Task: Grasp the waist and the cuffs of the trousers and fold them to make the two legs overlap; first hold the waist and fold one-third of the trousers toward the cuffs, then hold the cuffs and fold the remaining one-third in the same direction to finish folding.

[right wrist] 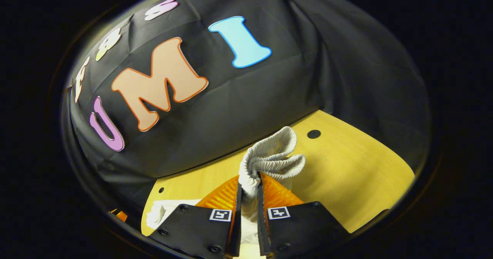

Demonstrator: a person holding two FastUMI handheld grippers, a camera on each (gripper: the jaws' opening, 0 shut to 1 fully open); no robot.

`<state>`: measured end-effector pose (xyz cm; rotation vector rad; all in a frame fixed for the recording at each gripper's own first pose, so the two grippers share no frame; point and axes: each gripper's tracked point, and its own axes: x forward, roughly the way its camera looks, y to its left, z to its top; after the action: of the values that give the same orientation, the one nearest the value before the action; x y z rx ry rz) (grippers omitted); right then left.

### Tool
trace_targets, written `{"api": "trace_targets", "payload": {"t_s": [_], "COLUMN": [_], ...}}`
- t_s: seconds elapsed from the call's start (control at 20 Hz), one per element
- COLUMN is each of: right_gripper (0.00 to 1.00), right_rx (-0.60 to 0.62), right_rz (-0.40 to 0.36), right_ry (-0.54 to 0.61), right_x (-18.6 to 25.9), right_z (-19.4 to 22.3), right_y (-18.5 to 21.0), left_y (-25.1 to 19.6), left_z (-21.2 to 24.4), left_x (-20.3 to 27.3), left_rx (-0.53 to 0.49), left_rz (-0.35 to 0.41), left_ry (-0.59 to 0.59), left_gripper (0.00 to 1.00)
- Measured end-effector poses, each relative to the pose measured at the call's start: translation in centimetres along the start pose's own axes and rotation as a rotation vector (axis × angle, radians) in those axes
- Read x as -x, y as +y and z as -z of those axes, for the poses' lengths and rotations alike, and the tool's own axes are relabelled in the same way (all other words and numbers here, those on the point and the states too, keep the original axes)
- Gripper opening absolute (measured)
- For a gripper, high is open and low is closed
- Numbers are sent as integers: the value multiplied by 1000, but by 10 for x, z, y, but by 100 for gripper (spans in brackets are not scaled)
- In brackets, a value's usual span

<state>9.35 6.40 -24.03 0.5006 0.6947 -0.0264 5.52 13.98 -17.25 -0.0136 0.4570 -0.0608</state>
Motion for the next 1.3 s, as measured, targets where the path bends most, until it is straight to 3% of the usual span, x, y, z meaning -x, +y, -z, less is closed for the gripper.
{"api": "trace_targets", "payload": {"t_s": [0.4, 0.65, 0.9, 0.95, 1.0, 1.05, 1.1, 1.15, 1.2, 1.3], "right_gripper": [20, 20, 20, 14, 20, 22, 17, 26, 28, 23], "right_rx": [92, 155, 238, 255, 270, 286, 300, 310, 324, 333], "right_rz": [-82, -118, -111, -101, -97, -95, -91, -95, -97, -128], "right_ry": [76, 166, 262, 277, 292, 308, 317, 333, 339, 369], "right_x": [-23, -41, -59, -61, -63, -64, -65, -65, -64, -62], "right_z": [73, 139, 201, 211, 219, 224, 223, 224, 222, 221], "right_y": [104, 141, 149, 148, 147, 145, 143, 144, 144, 148], "left_y": [56, 83, 99, 101, 103, 104, 106, 108, 109, 110], "left_z": [23, 34, 43, 46, 48, 50, 54, 57, 60, 65], "left_x": [-5, -7, -16, -20, -24, -28, -32, -37, -41, -50], "left_rx": [-3, -8, -21, -19, -13, -7, -2, 1, 3, 8], "left_rz": [-2, -1, 13, 15, 19, 21, 23, 24, 26, 35], "left_ry": [39, 61, 81, 86, 90, 96, 103, 110, 116, 123], "left_gripper": [97, 97, 97, 97, 97, 97, 97, 97, 97, 97]}}
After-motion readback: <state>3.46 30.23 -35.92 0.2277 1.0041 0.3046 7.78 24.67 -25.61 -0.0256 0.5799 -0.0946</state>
